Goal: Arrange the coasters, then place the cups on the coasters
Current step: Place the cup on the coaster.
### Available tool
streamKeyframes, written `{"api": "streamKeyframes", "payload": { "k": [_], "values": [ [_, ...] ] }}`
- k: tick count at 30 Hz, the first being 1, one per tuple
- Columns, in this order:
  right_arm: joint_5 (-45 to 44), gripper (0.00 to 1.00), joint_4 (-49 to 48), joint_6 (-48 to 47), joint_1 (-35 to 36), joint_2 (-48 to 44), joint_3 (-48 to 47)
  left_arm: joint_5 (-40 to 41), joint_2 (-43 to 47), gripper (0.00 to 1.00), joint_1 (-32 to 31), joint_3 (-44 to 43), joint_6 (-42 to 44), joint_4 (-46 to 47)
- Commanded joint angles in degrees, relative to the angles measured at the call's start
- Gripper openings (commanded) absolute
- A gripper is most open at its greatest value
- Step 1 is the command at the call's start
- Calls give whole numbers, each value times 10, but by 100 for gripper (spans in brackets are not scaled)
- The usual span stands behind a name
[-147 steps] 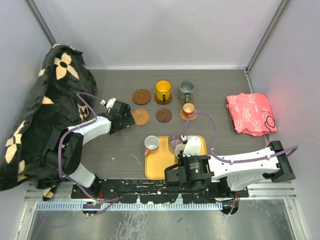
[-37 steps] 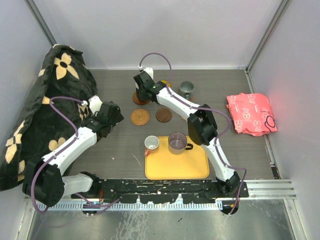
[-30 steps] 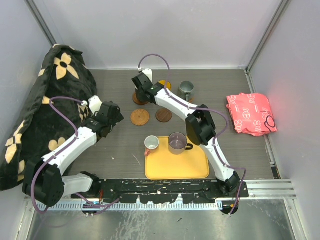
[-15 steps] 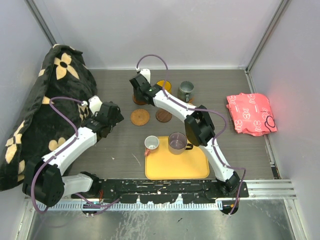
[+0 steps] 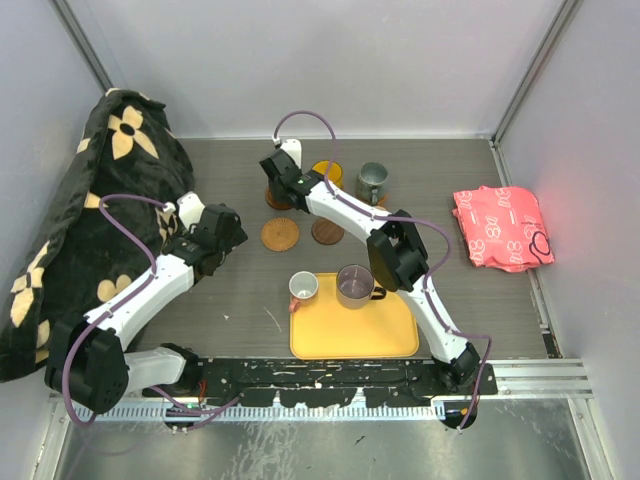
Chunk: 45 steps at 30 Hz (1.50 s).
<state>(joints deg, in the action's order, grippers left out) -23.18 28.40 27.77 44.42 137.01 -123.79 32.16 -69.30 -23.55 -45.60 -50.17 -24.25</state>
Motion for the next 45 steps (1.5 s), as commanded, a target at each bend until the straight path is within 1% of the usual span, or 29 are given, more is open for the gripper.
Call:
{"api": "streamKeyframes", "payload": {
  "k": [1, 4, 5, 10, 15, 19, 22, 31, 37, 45],
  "values": [
    [-12, 1, -61, 4, 0, -12, -11, 12, 3, 98, 1, -1, -3, 20],
    [-12, 2, -60, 3, 1, -11, -8, 10, 1, 98, 2, -1, -3, 21],
    [-12, 4, -59, 4, 1, -11, -7, 10, 0, 98, 2, -1, -3, 22],
    [-12, 21, -59, 2, 1, -16, 0, 9, -4, 98, 2, -1, -3, 23],
    [-10, 32, -59, 2, 1, -13, 3, 9, -6, 98, 2, 0, -4, 25],
    [-9, 33, -59, 3, 0, -13, 3, 9, -7, 98, 1, -2, -4, 25],
    [-7, 37, -59, 5, -1, -14, 5, 9, -7, 98, 2, -2, -4, 26],
    [17, 38, -59, 15, 0, -28, 24, 8, -12, 98, 2, -4, -4, 26],
    [35, 38, -77, 23, 0, -49, 64, 7, -13, 98, 2, -4, -5, 28],
    [23, 38, -79, 16, 1, -59, 71, 7, -9, 98, 2, -4, -5, 26]
  ]
}}
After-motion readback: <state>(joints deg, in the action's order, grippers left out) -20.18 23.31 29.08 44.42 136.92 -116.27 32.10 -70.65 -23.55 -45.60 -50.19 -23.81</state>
